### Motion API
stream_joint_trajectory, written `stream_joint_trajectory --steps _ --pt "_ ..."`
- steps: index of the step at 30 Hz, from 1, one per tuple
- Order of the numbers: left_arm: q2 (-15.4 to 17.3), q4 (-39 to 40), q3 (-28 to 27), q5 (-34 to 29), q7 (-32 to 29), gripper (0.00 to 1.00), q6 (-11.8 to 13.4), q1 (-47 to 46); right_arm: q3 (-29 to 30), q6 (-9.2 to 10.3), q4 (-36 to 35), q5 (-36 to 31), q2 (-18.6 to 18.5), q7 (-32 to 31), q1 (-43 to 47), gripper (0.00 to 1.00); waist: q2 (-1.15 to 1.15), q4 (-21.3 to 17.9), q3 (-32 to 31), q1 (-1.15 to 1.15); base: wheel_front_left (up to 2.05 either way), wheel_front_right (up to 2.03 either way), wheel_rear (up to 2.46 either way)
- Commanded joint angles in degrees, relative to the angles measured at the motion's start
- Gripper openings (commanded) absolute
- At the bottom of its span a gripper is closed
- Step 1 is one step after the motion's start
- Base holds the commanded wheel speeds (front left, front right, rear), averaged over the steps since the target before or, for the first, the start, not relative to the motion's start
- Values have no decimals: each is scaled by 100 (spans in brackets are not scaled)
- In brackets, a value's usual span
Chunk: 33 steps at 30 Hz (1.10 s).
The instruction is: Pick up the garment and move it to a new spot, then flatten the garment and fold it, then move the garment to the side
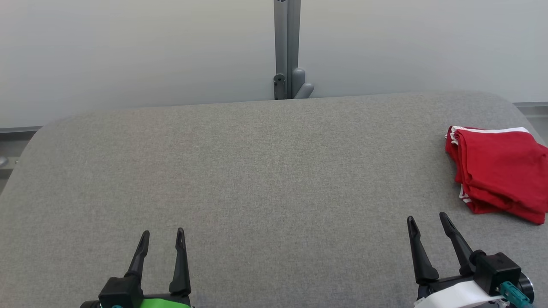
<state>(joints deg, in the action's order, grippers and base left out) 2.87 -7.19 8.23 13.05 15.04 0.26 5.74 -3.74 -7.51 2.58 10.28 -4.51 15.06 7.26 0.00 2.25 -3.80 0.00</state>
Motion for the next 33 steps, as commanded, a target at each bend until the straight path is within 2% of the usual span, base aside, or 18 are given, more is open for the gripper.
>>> stream_joint_trajectory --steps 1,20,21,26,33 --pt "7 -19 -14 -63 15 100 -1 34 15 5 12 -17 -3 16 49 100 0 -1 -4 0 0 0 0" --pt "7 -146 -8 -103 15 100 27 73 30 5 23 22 -4 16 101 100 0 -34 -59 0 0 0 0" --pt "0 -143 -1 -68 0 0 17 8 24 0 12 10 11 0 44 0 0 -34 -59 0 0 0 0" --pt "-1 -345 12 28 -42 0 10 57 13 0 221 108 41 -28 107 0 0 -37 -58 0 0 0 0" --pt "14 -359 -48 825 -161 0 -63 -61 110 0 320 959 -6 -253 -47 0 0 -48 -32 0 0 0 0"
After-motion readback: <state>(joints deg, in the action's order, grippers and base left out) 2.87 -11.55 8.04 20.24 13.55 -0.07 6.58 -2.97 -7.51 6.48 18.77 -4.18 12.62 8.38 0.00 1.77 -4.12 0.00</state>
